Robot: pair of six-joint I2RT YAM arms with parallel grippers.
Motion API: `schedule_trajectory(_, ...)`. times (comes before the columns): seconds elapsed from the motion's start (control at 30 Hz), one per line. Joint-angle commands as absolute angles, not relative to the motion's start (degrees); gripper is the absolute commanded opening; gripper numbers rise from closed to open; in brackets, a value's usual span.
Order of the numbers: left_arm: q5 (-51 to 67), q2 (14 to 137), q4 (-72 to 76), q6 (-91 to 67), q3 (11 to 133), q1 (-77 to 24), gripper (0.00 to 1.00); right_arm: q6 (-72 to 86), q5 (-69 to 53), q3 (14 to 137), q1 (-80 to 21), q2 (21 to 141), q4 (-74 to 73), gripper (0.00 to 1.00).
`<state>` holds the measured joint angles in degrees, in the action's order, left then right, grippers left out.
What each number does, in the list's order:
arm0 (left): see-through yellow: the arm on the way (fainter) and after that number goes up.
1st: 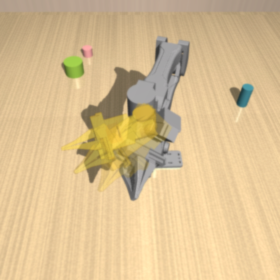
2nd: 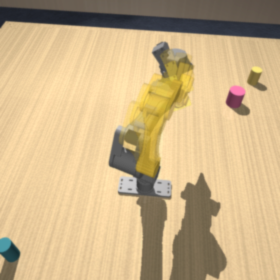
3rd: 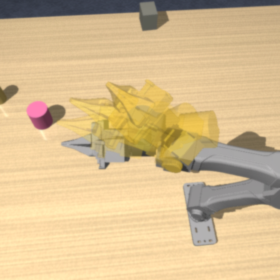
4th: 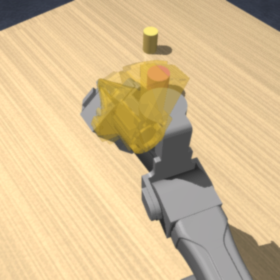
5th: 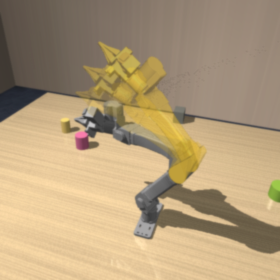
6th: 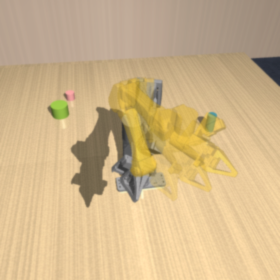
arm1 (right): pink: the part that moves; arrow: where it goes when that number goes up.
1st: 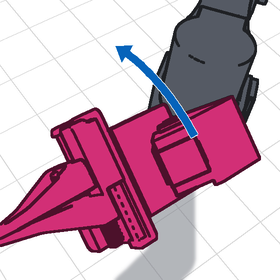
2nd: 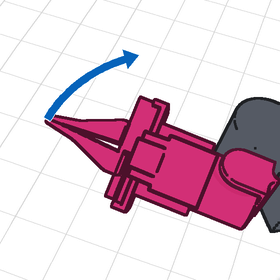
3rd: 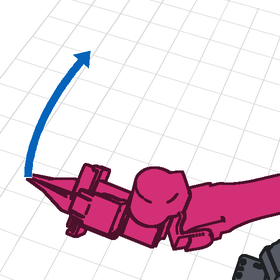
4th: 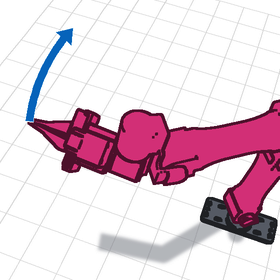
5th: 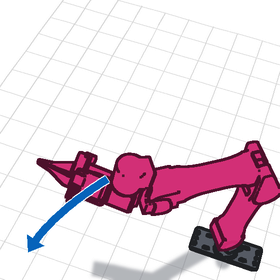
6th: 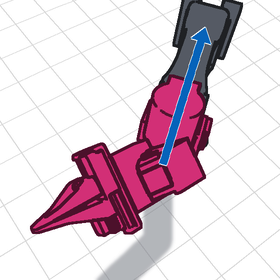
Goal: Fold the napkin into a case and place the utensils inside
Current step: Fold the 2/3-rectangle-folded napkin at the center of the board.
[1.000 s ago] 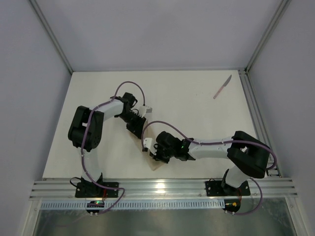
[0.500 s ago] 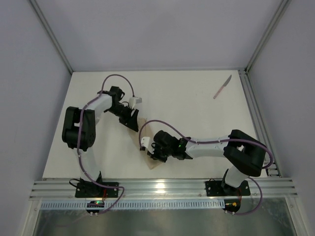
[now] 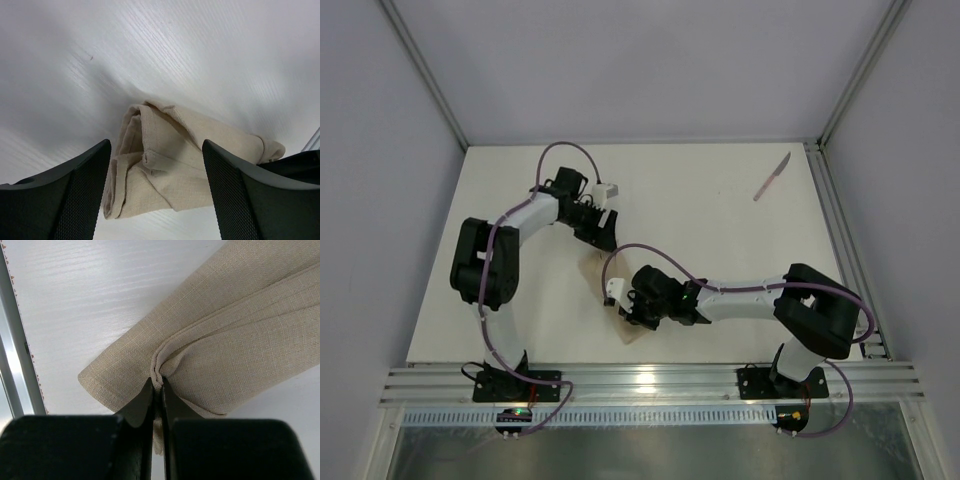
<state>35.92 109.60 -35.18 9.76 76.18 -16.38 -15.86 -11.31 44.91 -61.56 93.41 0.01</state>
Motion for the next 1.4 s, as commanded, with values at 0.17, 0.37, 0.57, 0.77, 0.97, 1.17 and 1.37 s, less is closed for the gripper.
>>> schedule_trajectory(0.17, 34.5, 110.5, -30.1, 6.1, 78.6, -18.6, 0.75, -15.7, -8.0, 44.6, -61.5, 96.9, -4.2, 0.04)
schedule_trajectory(0.37, 32.8, 113.4, -31.8, 6.2, 80.0, -20.7, 0.62, -15.6, -7.5, 44.8, -61.5, 97.4, -4.2, 0.04)
schedule_trajectory(0.57, 30.0, 111.3, -32.7, 7.6, 78.5, -20.7, 0.05, -14.2, -5.0, 44.5, -61.5, 96.7, -3.8, 0.05)
schedule_trajectory(0.77, 30.6, 110.5, -32.3, 7.6, 77.8, -20.7, 0.0, -11.8, -1.6, 43.0, -60.9, 91.0, -3.7, 0.39)
schedule_trajectory(0.97, 31.5, 110.6, -32.1, 7.2, 77.4, -20.6, 0.0, -11.6, -3.9, 45.7, -60.8, 78.7, -7.5, 0.64)
schedule_trajectory(1.17, 32.5, 109.8, -32.1, 6.9, 76.9, -20.5, 0.0, -7.2, -1.5, 49.5, -60.6, 77.9, -2.3, 0.75)
schedule_trajectory(1.37, 33.9, 109.6, -32.3, 6.9, 76.5, -20.2, 0.04, -3.2, 3.6, 55.7, -56.9, 91.5, 2.9, 0.79)
